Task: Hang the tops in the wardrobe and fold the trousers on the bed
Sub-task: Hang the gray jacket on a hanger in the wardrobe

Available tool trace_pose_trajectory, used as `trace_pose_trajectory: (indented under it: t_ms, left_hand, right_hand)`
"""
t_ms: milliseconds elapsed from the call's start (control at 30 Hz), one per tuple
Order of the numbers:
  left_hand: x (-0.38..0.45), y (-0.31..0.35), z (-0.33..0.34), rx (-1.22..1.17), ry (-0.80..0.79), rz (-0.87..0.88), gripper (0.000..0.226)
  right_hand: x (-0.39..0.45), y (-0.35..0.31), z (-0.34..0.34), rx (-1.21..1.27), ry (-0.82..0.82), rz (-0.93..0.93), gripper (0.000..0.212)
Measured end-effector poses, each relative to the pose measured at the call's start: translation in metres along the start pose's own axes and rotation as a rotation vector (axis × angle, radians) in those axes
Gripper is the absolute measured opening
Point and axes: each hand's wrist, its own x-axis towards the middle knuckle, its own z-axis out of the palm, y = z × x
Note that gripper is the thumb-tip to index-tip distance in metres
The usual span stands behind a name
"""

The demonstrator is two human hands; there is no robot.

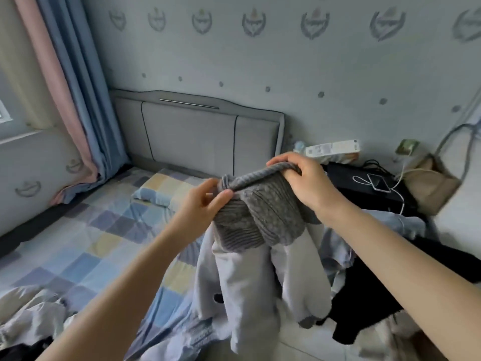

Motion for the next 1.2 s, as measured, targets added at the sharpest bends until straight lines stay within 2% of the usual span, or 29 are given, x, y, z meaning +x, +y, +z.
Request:
trace_pose_trajectory:
  t_ms: [67, 133, 200, 267, 400, 467, 567, 633, 700, 767, 833, 867, 900, 1000, 1067, 1133, 1200]
  left_hand:
    - [0.005, 0.004, 0.018, 0.099, -0.063, 0.021, 0.035]
    - [0.006, 0.004, 0.029, 0.154, -0.131, -0.008, 0.025]
    - [0.012, 0.008, 0.055, 0.219, -0.159, -0.039, 0.038]
    - [0.014, 0.017, 0.074, 0.219, -0.148, -0.051, 0.039]
    - [0.03, 0.046, 0.097, -0.023, 0.025, -0.049, 0.03]
    - [0.042, 0.067, 0.111, -0.148, 0.105, -0.02, 0.03]
    - [0.057, 0.101, 0.138, -0.202, 0.075, 0.019, 0.022]
    - [0.063, 0.123, 0.153, -0.234, 0.018, 0.052, 0.013]
    - [0.071, 0.135, 0.165, -0.242, 0.018, 0.057, 0.013]
    - [0.08, 0.143, 0.177, -0.261, 0.036, 0.051, 0.017]
    - [0.09, 0.15, 0.189, -0.308, 0.03, 0.041, 0.017]
    - [0.095, 0.153, 0.194, -0.335, 0.026, 0.036, 0.018]
    - [0.098, 0.157, 0.198, -0.357, 0.02, 0.032, 0.021]
    - [0.107, 0.166, 0.211, -0.425, -0.037, 0.043, 0.02]
    - [0.113, 0.174, 0.22, -0.455, -0.11, 0.058, 0.017]
    - [0.121, 0.178, 0.226, -0.47, -0.185, 0.073, 0.015]
    - [0.131, 0.179, 0.229, -0.481, -0.311, 0.098, 0.014]
  right_hand:
    - [0.002, 0.005, -0.03, 0.052, 0.083, 0.024, 0.035]
    - [0.006, 0.003, -0.047, 0.078, 0.123, 0.025, 0.037]
    - [0.006, 0.003, -0.074, 0.041, 0.173, -0.027, 0.036]
    - [0.009, 0.006, -0.097, -0.049, 0.206, -0.07, 0.03]
    - [0.018, 0.041, -0.14, -0.261, 0.255, 0.019, 0.011]
    - [0.015, 0.062, -0.158, -0.323, 0.252, 0.093, 0.01]
    - [0.007, 0.09, -0.175, -0.347, 0.197, 0.198, 0.007]
    - [0.0, 0.103, -0.182, -0.417, 0.161, 0.265, 0.019]
    - [-0.012, 0.104, -0.185, -0.456, 0.155, 0.318, 0.029]
    - [-0.032, 0.097, -0.187, -0.456, 0.274, 0.291, 0.032]
    - [-0.056, 0.084, -0.184, -0.487, 0.459, 0.208, 0.022]
    - [-0.069, 0.077, -0.181, -0.453, 0.494, 0.194, 0.017]
    - [-0.08, 0.07, -0.176, -0.393, 0.471, 0.222, 0.022]
    - [-0.103, 0.053, -0.157, -0.295, 0.285, 0.383, 0.038]
    - [-0.105, 0.057, -0.15, -0.364, 0.216, 0.429, 0.035]
    - [-0.1, 0.061, -0.153, -0.406, 0.244, 0.488, 0.021]
    - [-0.094, 0.061, -0.164, -0.246, 0.367, 0.557, 0.018]
